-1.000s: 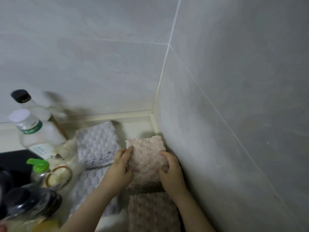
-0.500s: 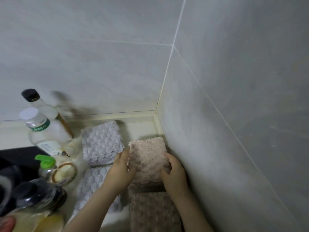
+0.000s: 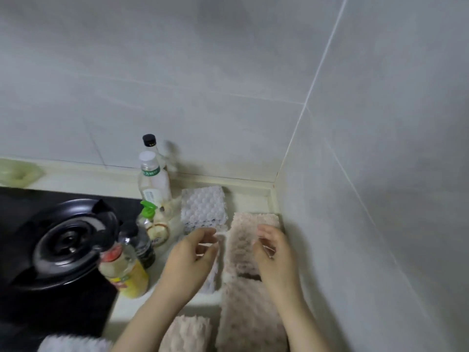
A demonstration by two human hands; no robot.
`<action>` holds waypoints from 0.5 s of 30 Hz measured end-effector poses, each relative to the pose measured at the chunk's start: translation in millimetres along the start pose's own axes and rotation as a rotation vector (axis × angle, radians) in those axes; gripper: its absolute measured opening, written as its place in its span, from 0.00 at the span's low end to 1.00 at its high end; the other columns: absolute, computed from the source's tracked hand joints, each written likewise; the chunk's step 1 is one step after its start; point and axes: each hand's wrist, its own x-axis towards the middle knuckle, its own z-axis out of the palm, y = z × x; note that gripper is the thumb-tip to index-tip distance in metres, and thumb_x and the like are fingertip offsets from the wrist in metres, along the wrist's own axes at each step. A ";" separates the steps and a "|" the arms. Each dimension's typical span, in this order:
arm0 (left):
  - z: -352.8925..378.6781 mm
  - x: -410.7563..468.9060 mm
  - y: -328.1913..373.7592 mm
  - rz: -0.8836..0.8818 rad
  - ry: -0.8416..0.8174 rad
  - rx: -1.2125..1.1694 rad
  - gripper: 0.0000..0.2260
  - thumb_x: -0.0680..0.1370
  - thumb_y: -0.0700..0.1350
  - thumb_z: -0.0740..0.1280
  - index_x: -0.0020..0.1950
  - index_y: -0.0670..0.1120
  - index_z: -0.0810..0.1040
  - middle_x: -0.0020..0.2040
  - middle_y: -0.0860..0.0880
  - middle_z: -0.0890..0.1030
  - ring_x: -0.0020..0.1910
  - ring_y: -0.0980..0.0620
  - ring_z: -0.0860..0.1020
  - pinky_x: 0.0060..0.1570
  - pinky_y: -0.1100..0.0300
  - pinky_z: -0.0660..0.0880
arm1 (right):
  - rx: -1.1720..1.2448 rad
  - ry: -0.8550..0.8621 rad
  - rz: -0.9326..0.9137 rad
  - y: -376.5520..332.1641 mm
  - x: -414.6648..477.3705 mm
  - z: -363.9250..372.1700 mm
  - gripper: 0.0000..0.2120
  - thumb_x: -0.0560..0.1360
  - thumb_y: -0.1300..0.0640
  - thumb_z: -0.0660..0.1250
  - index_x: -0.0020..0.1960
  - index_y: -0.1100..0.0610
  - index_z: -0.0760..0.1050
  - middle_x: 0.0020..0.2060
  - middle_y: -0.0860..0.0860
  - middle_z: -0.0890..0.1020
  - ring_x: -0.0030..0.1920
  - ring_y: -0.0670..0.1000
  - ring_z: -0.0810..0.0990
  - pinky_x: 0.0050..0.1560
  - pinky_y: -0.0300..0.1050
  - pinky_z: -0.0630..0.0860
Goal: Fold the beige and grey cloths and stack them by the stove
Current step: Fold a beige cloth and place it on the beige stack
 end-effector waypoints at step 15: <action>-211.1 -191.4 -53.6 -0.083 0.439 -0.034 0.11 0.76 0.40 0.67 0.53 0.55 0.78 0.46 0.56 0.83 0.39 0.62 0.79 0.37 0.72 0.73 | 0.144 -0.402 -0.266 -139.5 -159.6 169.3 0.10 0.77 0.58 0.67 0.51 0.43 0.77 0.45 0.45 0.83 0.48 0.41 0.81 0.51 0.36 0.76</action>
